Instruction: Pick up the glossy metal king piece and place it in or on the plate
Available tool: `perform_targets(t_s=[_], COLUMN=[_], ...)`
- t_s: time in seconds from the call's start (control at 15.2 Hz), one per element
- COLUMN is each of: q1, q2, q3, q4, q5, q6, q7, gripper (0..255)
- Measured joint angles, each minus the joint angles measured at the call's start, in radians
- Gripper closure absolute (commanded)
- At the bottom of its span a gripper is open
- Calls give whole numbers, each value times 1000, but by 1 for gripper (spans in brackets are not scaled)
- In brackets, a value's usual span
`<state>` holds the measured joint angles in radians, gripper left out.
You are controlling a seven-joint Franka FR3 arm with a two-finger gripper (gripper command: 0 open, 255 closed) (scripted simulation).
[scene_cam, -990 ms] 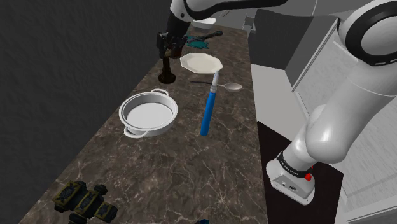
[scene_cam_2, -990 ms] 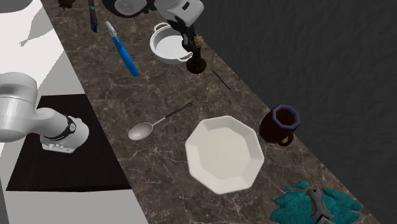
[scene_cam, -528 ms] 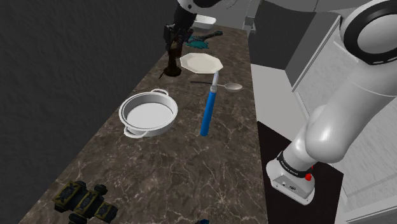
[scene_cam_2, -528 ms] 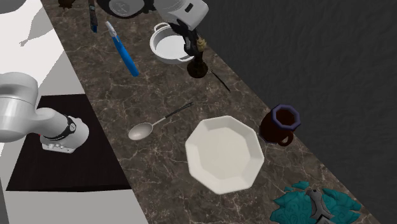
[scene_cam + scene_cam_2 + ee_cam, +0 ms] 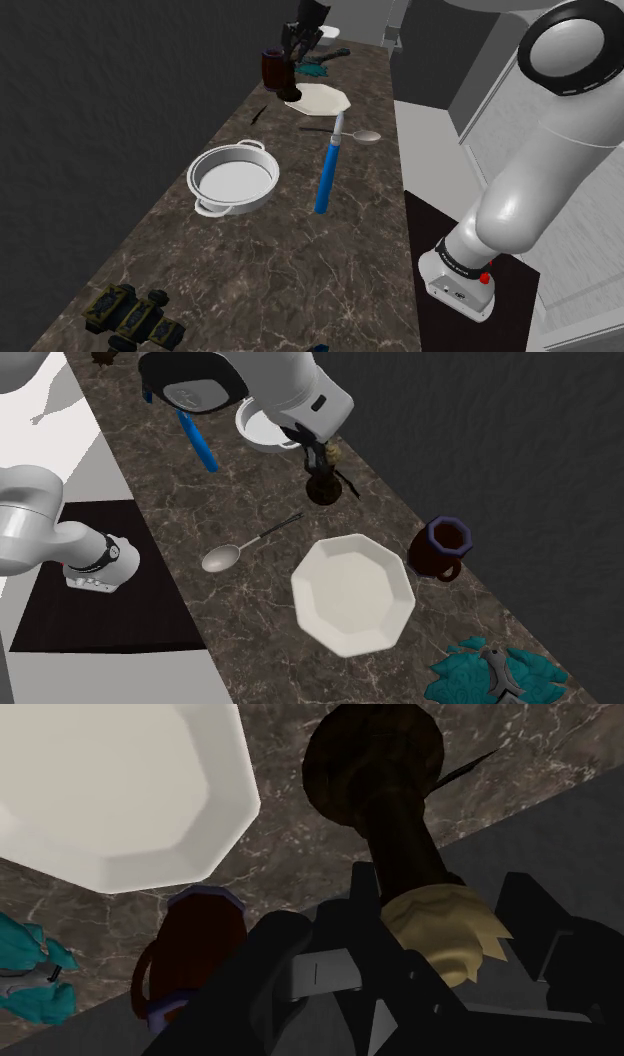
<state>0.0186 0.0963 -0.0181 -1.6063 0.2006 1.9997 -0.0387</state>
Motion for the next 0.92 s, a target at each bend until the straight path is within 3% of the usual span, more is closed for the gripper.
perform_targets(t_s=[0.53,0.92], q1=[-109,-209], q2=[103,269], q3=[-69,-104], q4=[178,445], q5=[60,111], q6=[-113,-243], q7=[-166,-266], gripper=[255,255])
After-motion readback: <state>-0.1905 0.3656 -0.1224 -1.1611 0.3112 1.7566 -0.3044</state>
